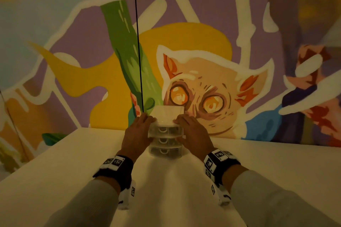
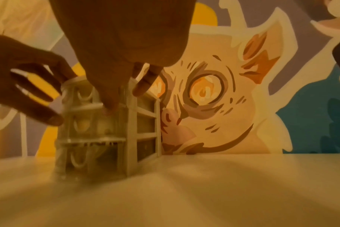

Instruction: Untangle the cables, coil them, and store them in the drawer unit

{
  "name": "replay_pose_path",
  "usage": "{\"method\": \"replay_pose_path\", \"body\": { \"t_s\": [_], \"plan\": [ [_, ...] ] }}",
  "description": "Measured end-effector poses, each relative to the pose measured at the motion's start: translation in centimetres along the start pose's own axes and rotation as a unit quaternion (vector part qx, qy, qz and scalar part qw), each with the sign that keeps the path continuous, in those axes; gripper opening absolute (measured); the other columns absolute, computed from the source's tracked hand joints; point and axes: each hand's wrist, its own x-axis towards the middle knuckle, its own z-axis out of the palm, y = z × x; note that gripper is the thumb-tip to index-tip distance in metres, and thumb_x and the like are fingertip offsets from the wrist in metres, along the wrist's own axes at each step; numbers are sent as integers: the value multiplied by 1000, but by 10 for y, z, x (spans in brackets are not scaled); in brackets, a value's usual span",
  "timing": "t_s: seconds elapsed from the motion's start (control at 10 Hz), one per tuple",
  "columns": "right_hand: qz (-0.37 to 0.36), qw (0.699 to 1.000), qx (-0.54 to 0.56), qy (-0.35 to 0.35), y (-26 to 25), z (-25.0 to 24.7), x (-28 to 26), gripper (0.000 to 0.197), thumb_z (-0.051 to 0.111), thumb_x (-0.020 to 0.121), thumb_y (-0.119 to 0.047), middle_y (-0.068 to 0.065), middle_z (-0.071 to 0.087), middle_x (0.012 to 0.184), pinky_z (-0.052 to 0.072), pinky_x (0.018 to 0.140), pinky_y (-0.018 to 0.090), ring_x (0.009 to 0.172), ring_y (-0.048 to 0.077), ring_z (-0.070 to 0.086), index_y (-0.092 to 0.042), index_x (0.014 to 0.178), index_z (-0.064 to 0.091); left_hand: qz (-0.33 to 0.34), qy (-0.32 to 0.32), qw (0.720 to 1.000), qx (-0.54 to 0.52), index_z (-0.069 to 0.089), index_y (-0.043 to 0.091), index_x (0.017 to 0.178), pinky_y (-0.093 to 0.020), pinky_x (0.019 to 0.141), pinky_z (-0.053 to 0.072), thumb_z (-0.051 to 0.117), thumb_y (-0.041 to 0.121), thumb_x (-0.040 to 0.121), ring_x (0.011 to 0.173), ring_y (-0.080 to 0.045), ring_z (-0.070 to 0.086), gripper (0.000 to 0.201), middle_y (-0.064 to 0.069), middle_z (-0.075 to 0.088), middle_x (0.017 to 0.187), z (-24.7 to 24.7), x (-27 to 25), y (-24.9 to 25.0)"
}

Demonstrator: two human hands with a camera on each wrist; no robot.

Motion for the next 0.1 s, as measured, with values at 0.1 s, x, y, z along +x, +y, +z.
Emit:
{"method": "replay_pose_path", "body": {
  "t_s": [0.1],
  "plan": [
    [17, 996, 68, -56, 0, -20, 1, 60, 83, 84, -36, -9, 55, 141, 55, 92, 34, 121, 18, 61, -27, 138, 58, -31, -36, 999, 12, 55, 22, 150, -44, 80, 61, 101, 28, 63, 116, -36, 68, 99, -5, 59, 140, -14, -3, 7]
  ]
}}
